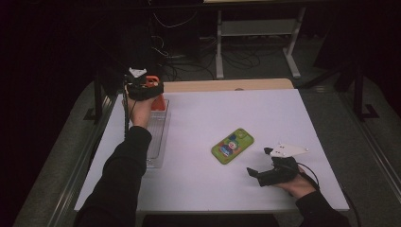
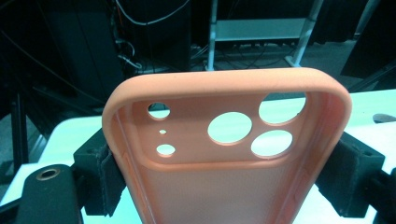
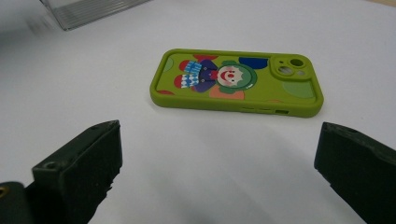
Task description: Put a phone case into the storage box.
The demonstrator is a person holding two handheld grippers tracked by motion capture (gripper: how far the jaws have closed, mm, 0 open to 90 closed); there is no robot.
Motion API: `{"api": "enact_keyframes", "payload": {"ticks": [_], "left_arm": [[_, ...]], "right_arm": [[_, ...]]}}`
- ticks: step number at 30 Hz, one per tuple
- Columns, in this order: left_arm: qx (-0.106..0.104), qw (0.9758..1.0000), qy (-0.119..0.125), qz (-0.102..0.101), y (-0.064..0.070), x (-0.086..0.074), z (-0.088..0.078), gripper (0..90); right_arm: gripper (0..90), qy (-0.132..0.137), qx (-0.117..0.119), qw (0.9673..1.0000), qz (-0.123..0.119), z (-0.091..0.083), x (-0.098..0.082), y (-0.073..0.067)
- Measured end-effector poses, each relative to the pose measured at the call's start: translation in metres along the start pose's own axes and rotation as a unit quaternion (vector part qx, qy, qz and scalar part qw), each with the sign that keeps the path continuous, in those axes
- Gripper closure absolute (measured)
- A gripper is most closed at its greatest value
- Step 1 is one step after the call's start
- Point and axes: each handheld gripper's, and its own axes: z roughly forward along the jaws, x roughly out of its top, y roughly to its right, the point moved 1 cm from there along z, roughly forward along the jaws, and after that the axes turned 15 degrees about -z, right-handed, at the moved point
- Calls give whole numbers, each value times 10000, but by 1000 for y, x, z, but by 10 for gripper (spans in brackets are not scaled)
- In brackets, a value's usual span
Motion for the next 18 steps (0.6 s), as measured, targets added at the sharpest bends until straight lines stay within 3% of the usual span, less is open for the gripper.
{"api": "enact_keyframes", "payload": {"ticks": [10, 11, 18], "left_arm": [[52, 9999, -15, -86, 1, -13, 11, 151], [89, 9999, -83, 1, 1, -14, 12, 151], [144, 9998, -88, 54, 1, -21, 19, 148]], "right_arm": [[2, 10, -5, 10000, -13, 0, 0, 0], [2, 12, -4, 10000, -16, -1, 0, 0], [2, 18, -8, 10000, -15, -1, 0, 1]]}}
